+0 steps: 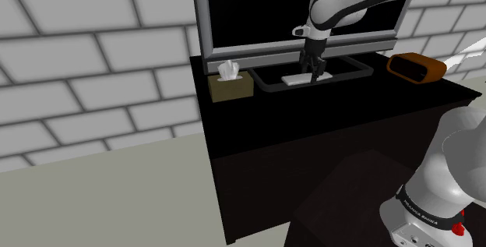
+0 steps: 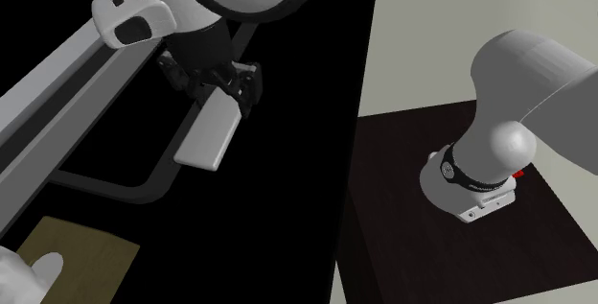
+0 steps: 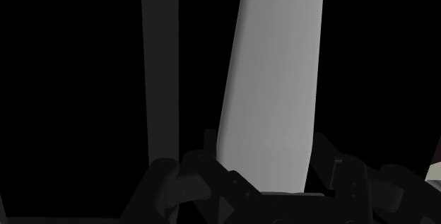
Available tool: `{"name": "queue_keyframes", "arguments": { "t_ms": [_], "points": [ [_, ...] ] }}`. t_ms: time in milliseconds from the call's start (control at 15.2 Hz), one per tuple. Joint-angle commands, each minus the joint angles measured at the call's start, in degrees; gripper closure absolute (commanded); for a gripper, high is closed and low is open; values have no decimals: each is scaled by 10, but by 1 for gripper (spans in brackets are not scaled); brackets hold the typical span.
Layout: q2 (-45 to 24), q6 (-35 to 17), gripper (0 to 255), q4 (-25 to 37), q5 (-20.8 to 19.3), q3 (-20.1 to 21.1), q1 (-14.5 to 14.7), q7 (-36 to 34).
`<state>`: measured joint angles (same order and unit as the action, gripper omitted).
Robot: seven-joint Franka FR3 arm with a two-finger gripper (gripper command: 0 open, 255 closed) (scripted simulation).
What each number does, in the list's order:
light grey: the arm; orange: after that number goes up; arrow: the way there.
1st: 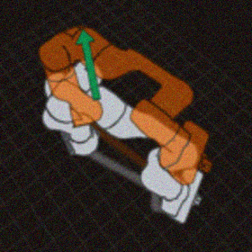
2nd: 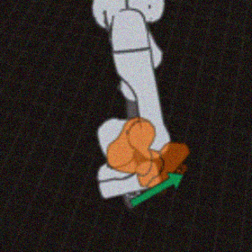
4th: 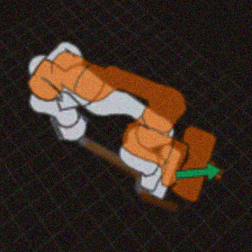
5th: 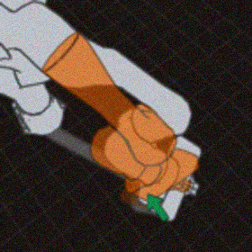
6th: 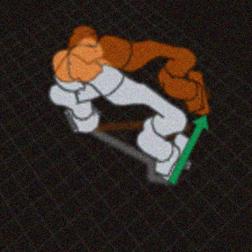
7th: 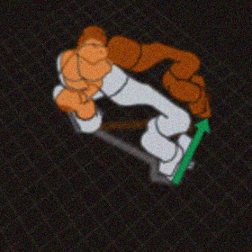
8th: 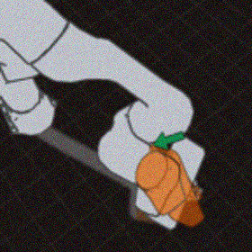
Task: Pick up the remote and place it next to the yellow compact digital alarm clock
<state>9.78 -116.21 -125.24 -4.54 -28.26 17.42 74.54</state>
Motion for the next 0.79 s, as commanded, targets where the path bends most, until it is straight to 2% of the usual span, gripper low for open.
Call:
{"name": "queue_keyframes", "arguments": {
  "t_ms": [0,726],
  "points": [
    [4,16,255,12,-1,1,0,-1],
    [22,101,255,81,-6,8,2,-6]
  ]
}}
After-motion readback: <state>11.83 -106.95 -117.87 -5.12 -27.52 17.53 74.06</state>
